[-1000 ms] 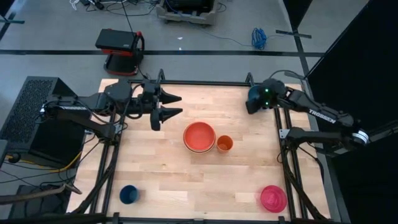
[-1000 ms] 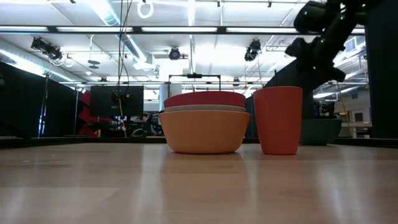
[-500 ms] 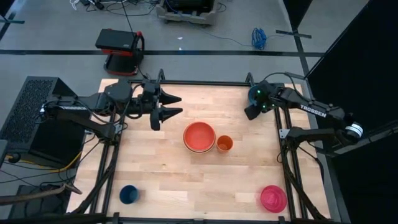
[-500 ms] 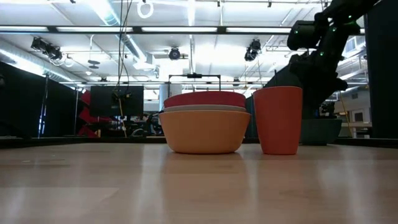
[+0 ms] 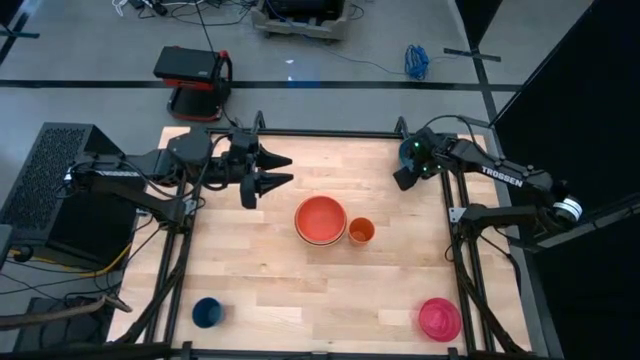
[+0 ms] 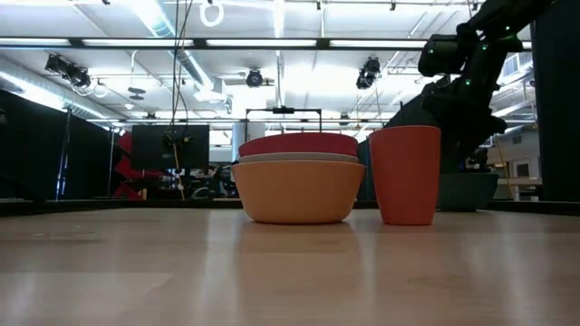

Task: Nest bowls inside each other
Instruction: Stack the blue bowl on top of the orange bowl

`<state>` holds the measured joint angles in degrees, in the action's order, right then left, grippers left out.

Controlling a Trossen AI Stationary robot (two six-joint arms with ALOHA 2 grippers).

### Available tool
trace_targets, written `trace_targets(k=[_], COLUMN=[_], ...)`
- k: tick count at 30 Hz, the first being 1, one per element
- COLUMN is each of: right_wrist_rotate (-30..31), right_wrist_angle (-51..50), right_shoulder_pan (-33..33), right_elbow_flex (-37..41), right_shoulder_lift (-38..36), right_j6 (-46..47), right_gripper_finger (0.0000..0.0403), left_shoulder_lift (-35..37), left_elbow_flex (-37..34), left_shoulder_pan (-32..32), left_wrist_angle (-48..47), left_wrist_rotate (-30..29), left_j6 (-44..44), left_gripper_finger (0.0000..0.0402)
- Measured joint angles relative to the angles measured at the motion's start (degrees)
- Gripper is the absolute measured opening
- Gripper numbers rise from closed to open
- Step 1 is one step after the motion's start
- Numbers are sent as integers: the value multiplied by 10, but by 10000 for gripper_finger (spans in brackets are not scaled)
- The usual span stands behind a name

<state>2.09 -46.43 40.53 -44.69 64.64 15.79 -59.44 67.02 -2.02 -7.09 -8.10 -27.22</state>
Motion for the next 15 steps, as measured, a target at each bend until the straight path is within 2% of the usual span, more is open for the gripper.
trace_targets(k=[7,15], right_wrist_rotate=[37,33], right_wrist_angle=[-4,7], right_shoulder_pan=[16,24], right_elbow_flex=[0,0], right_shoulder_lift=[5,64], right_j6=[-12,-31], right_gripper_finger=[230,229], left_shoulder_lift=[0,0], left_elbow_flex=[0,0], left_shoulder_pan=[0,0], left_wrist_angle=[0,0], left_wrist_rotate=[8,14], left_j6=[-5,-3], left_gripper_finger=[254,250])
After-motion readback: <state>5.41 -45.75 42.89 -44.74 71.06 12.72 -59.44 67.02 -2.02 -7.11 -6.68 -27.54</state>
